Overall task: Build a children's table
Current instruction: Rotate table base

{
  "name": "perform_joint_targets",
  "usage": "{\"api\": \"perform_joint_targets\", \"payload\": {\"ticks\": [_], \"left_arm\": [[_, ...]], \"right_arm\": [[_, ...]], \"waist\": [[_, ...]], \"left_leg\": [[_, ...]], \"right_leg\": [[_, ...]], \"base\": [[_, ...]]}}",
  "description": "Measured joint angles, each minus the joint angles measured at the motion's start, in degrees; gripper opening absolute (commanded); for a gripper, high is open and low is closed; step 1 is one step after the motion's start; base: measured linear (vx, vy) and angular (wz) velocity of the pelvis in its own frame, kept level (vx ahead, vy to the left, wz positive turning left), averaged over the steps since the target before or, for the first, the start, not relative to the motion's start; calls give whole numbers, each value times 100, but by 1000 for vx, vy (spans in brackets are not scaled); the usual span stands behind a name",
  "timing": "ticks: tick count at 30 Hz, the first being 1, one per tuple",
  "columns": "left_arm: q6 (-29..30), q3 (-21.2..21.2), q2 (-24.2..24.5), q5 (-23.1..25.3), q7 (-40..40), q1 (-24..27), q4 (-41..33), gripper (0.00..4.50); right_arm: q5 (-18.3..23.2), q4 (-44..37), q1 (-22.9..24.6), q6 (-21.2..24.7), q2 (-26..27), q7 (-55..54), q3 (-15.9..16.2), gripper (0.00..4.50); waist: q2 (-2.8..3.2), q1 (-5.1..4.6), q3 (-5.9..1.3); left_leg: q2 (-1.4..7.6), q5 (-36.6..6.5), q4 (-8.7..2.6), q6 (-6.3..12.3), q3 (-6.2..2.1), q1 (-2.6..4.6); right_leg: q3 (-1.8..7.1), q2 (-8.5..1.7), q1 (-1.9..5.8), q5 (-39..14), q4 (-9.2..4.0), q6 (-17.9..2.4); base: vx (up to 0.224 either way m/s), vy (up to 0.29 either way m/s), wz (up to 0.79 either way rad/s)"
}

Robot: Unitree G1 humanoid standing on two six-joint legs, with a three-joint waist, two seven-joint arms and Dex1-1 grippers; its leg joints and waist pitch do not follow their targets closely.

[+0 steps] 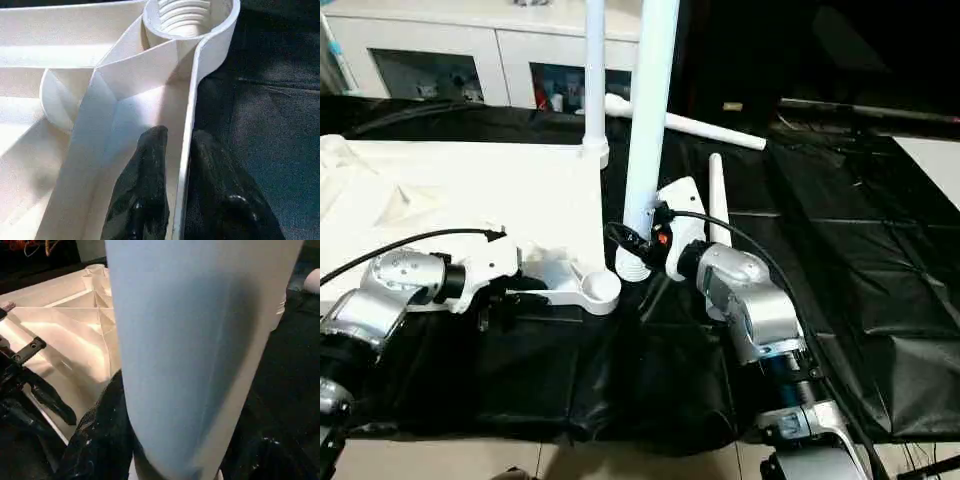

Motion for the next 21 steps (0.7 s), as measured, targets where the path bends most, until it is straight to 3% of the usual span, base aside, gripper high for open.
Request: {"api": "perform_joint_targets", "payload": {"ticks": [5, 12, 15, 21], "left_arm": [[-145, -4, 10, 0, -50, -180, 380, 102], [-197, -48, 74, -2, -291, -302, 569, 34], [-190, -59, 130, 1, -435, -317, 580, 20], [192, -41, 77, -117, -519, -222, 328, 0]], "right_arm": [[-19, -1, 0, 1, 0, -5, 0, 185], [-21, -1, 0, 2, 0, -4, 0, 185], [-21, -1, 1, 4, -2, 2, 0, 185], [67, -8, -3, 194, 59, 33, -18, 185]], "waist": [[5, -4, 3], [23, -20, 15], [25, -68, 16], [37, -88, 19]], "left_leg": [[0, 0, 0, -1, -1, 1], [1, 0, -1, -1, -1, 1], [0, 0, -1, -1, 0, 0], [0, -1, -14, -1, 5, 0]], "right_leg": [[0, 0, 0, 1, 1, 0], [0, 1, 0, 1, 1, -1], [1, 1, -1, 1, -1, -1], [3, 1, -3, 0, -8, -1]], "base": [[0, 0, 0], [0, 0, 0], [0, 0, 0], [0, 0, 0]]}}
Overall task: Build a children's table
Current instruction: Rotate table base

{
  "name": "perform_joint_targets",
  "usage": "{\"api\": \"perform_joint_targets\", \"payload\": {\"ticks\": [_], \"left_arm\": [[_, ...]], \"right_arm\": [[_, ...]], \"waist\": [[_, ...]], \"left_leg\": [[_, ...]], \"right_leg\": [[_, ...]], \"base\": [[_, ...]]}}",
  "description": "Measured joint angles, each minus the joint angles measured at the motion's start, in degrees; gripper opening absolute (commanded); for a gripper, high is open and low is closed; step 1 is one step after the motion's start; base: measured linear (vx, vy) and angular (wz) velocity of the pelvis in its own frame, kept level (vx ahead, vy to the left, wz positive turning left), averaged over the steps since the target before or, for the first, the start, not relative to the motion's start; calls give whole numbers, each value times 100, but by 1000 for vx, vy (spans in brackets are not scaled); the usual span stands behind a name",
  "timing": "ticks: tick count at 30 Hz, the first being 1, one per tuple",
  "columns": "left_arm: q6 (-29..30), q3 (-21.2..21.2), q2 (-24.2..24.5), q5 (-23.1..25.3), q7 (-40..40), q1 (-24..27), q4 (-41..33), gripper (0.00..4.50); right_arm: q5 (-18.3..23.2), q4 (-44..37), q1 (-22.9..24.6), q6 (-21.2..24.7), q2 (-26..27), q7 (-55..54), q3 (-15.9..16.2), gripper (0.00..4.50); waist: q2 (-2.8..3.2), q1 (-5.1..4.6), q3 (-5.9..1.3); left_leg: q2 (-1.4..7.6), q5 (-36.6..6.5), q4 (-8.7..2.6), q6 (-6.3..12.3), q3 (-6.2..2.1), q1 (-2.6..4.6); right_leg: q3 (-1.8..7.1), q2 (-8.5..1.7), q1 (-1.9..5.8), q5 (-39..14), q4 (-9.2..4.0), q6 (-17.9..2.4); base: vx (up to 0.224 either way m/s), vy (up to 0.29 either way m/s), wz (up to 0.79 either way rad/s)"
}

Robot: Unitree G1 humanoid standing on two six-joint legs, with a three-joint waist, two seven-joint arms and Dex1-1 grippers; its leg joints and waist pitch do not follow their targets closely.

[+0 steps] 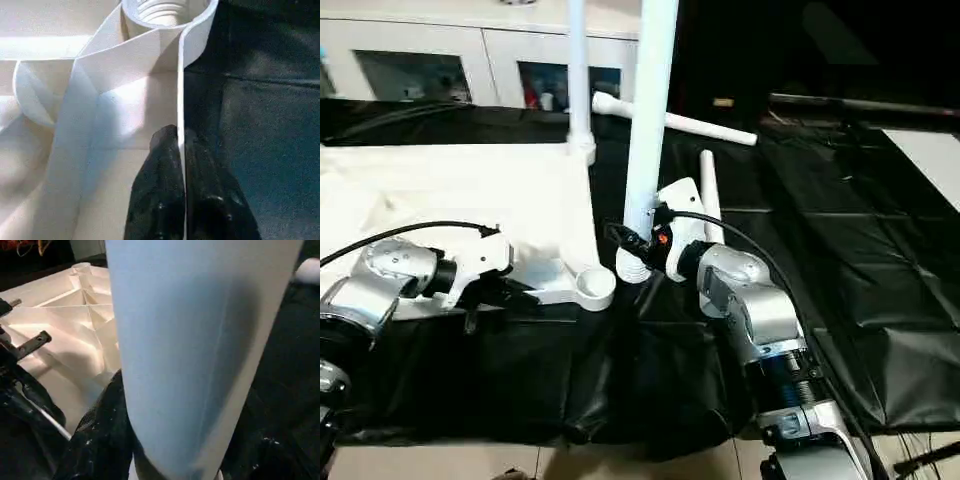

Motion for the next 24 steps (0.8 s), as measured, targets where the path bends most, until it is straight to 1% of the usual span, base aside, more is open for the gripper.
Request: {"api": "perform_joint_targets", "payload": {"ticks": [2, 5, 8, 12, 19, 24], "left_arm": [[131, 17, -56, -1, 71, 111, -212, 0], [345, 44, -218, -20, 180, 328, -542, 0], [456, 49, -359, -36, 338, 449, -740, 0], [559, 57, -461, -62, 556, 655, -1094, 0], [712, 60, -493, -60, 718, 804, -1389, 0], [766, 82, -502, -59, 801, 873, -1496, 0]], "right_arm": [[115, -16, -8, 144, 62, 25, -26, 185], [178, -116, -14, 320, 44, 160, -8, 185], [180, -159, -17, 360, 20, 246, 33, 185], [167, -153, -19, 372, 48, 251, 52, 185], [90, -86, -19, 390, 57, 288, 239, 185], [-86, 161, -148, 210, 68, 341, 314, 185]], "waist": [[33, 12, 5], [111, 20, -17], [147, 35, -37], [152, 41, -41], [152, 39, -41], [152, 24, -41]], "left_leg": [[-2, 0, 1, 0, 1, 0], [-9, -1, 0, 1, 7, 1], [-9, 0, 0, 3, 7, 5], [-9, 2, 2, 3, 7, 9], [-11, 2, 2, 3, 7, 5], [-11, 2, 2, 4, 8, 6]], "right_leg": [[1, -2, 1, 0, -2, -1], [9, -9, 3, 0, -7, 0], [7, -9, 5, -1, -4, 0], [9, -9, 9, 0, 0, 1], [12, -10, 8, -1, -5, 2], [13, -10, 8, -1, -5, 3]], "base": [[0, 0, 0], [0, 0, 0], [0, 0, 0], [0, 0, 0], [0, 0, 0], [0, 0, 0]]}}
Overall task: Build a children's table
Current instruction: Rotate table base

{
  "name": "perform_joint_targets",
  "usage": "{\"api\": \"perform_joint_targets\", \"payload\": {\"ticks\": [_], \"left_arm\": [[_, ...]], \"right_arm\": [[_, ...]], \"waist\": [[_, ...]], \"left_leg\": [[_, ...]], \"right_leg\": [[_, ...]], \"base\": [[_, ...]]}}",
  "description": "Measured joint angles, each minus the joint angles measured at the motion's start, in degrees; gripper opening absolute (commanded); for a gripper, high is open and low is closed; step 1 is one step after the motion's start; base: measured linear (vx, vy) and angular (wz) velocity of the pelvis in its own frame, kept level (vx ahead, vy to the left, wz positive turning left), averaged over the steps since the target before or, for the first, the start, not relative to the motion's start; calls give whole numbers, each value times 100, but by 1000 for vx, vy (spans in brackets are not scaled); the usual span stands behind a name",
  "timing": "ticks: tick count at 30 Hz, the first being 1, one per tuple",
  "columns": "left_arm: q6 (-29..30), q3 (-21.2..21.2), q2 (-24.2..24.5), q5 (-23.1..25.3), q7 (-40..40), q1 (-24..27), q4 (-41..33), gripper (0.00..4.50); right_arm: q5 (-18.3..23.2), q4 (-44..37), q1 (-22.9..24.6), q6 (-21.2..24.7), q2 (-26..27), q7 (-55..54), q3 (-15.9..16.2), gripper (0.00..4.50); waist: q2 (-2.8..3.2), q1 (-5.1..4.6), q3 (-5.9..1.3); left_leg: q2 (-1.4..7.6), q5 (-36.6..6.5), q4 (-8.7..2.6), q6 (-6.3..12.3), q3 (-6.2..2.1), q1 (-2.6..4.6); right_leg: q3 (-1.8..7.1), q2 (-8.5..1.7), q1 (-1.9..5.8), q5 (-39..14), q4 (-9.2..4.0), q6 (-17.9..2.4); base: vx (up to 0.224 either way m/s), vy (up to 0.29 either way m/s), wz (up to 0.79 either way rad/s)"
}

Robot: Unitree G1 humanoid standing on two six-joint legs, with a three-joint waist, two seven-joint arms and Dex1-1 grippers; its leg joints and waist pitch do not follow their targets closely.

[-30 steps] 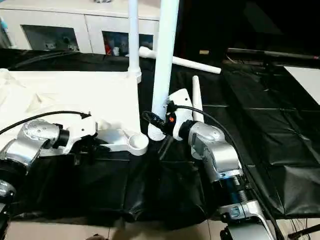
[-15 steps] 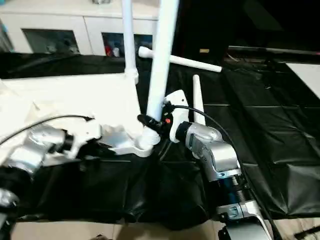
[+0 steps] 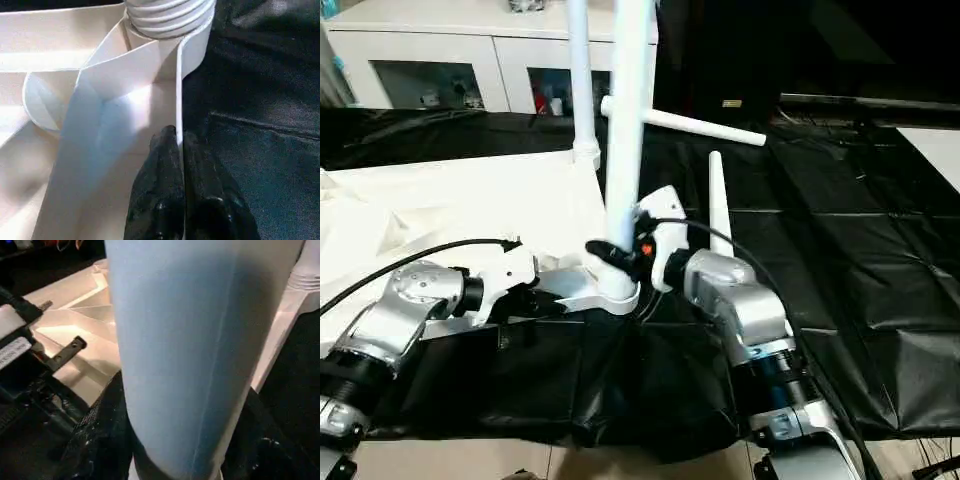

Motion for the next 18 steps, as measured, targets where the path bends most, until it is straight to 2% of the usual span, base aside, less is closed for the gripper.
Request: {"api": "perform_joint_targets", "payload": {"ticks": [10, 15, 18], "left_arm": [[2, 123, -4, -7, 68, 144, -120, 0], [0, 129, -6, -7, 72, 145, -120, 0], [-2, 129, -13, -7, 73, 145, -119, 0]], "right_arm": [[-79, 368, -37, -335, 95, -3, -3, 185], [-9, 548, -36, -460, 168, 75, -137, 185], [121, 696, 36, -611, 238, 121, -323, 185]], "waist": [[5, -26, -4], [5, -26, -4], [8, -21, -6]], "left_leg": [[0, 0, -1, 0, 1, 3], [0, 0, -1, 0, 1, 3], [0, 0, -1, 0, 1, 3]], "right_leg": [[2, 1, 1, 0, 1, 1], [2, 1, 0, 0, 1, 1], [2, 0, 1, 0, 0, 1]], "base": [[0, 0, 0], [0, 0, 0], [0, 0, 0]]}}
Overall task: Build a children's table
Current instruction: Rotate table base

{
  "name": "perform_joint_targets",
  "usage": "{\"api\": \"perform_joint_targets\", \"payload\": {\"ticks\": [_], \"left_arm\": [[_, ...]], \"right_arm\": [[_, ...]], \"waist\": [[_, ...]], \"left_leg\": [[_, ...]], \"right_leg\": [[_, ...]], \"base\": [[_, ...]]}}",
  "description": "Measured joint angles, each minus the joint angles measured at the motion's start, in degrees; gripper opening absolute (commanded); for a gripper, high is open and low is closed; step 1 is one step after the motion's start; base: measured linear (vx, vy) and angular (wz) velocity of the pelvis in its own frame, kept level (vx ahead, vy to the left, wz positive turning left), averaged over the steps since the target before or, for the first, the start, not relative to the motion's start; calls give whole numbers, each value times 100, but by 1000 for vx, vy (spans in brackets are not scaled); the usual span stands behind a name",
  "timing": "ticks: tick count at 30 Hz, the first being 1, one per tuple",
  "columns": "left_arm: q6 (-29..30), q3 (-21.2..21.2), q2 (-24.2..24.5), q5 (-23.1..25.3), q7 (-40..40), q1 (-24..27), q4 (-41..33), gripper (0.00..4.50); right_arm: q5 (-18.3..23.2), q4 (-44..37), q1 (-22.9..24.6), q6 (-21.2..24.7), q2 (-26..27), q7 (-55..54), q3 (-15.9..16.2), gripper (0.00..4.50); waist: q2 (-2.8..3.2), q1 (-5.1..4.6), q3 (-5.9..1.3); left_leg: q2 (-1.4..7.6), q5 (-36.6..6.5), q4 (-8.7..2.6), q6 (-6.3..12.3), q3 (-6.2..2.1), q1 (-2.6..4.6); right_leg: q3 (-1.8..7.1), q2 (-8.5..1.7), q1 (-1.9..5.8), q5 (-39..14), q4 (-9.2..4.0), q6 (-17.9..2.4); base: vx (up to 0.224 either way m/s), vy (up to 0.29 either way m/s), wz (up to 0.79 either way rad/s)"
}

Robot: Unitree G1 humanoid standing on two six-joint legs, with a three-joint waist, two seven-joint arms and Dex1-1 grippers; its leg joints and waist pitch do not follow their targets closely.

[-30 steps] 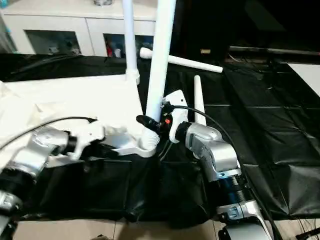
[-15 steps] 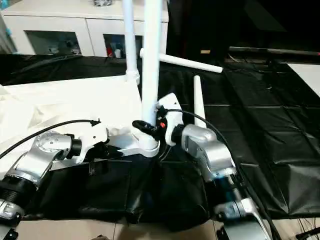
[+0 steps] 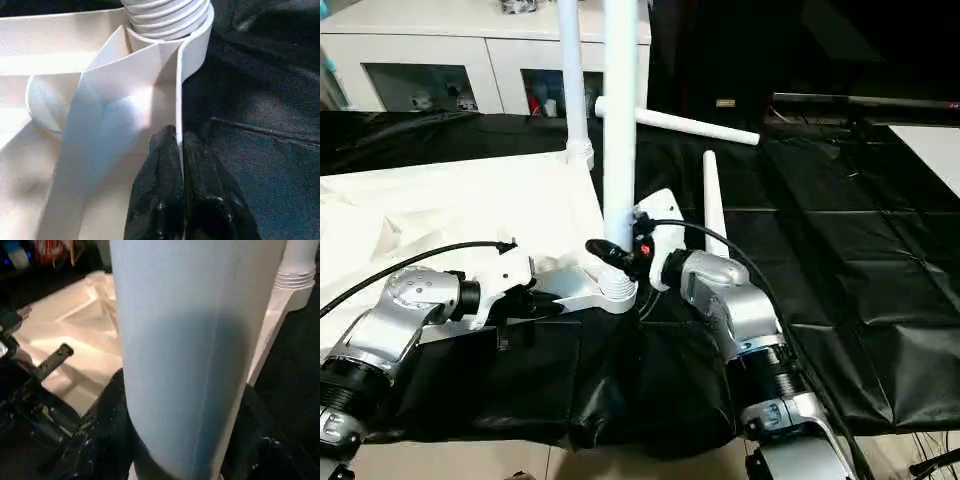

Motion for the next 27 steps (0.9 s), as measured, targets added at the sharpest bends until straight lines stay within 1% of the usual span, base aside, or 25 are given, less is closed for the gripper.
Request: {"api": "perform_joint_targets", "payload": {"ticks": [4, 9, 10, 11, 13, 16, 20, 23, 27], "left_arm": [[0, 6, -14, 0, 1, 0, 11, 0], [-5, 12, -25, 0, 10, -2, 35, 0], [-7, 12, -34, 0, 11, -14, 54, 0], [-7, 12, -59, 0, 12, -24, 70, 0], [-7, 12, -69, 0, 13, -26, 81, 0], [-15, 12, -67, 0, 14, -53, 128, 0], [-37, 12, -52, 1, 20, -66, 196, 0], [-44, 12, -46, 2, 21, -65, 200, 0], [-44, 11, -28, 14, 35, -65, 221, 0]], "right_arm": [[185, 64, 218, -260, 60, 73, -175, 185], [291, 49, 514, -634, 96, 182, -311, 185], [281, 45, 556, -731, 90, 181, -299, 185], [195, -5, 658, -954, 90, 178, -246, 185], [116, -26, 695, -1113, 77, 165, -181, 185], [-151, -185, 719, -1310, -23, 183, 61, 185], [-513, -205, 564, -1300, -118, 171, 349, 185], [-586, -107, 469, -1275, -121, 168, 417, 185], [-597, 61, 203, -917, -124, 199, 465, 185]], "waist": [[10, 6, -6], [18, 6, -11], [20, 7, -12], [20, 15, -13], [26, 15, -16], [26, 14, -16], [10, -1, -26], [4, -10, -28], [-37, -20, -51]], "left_leg": [[0, 0, -1, 0, 0, -1], [-1, 0, 0, 1, 0, -1], [-1, 0, -1, 1, 0, -1], [0, 0, 0, 1, 0, 0], [-1, 0, -1, 1, 0, -1], [-1, 0, 0, 1, 0, 0], [0, 0, 0, 1, -1, 6], [-1, 0, 0, 1, 0, 9], [0, 0, -4, 1, -1, 9]], "right_leg": [[0, 0, 0, 0, -1, 0], [0, 0, 0, 0, -3, 0], [0, 0, 1, 0, -3, 0], [-1, 0, 1, 0, -3, 0], [-1, -1, 1, 0, -3, 0], [-1, -1, 3, 0, -3, 1], [0, 1, 13, -1, -2, 4], [4, 0, 13, -2, -2, 6], [3, 2, 13, -2, -1, 7]], "base": [[0, 0, 0], [0, 0, 0], [0, 0, 0], [0, 0, 0], [0, 0, 0], [0, 0, 0], [0, 0, 0], [0, 0, 0], [0, 0, 0]]}}
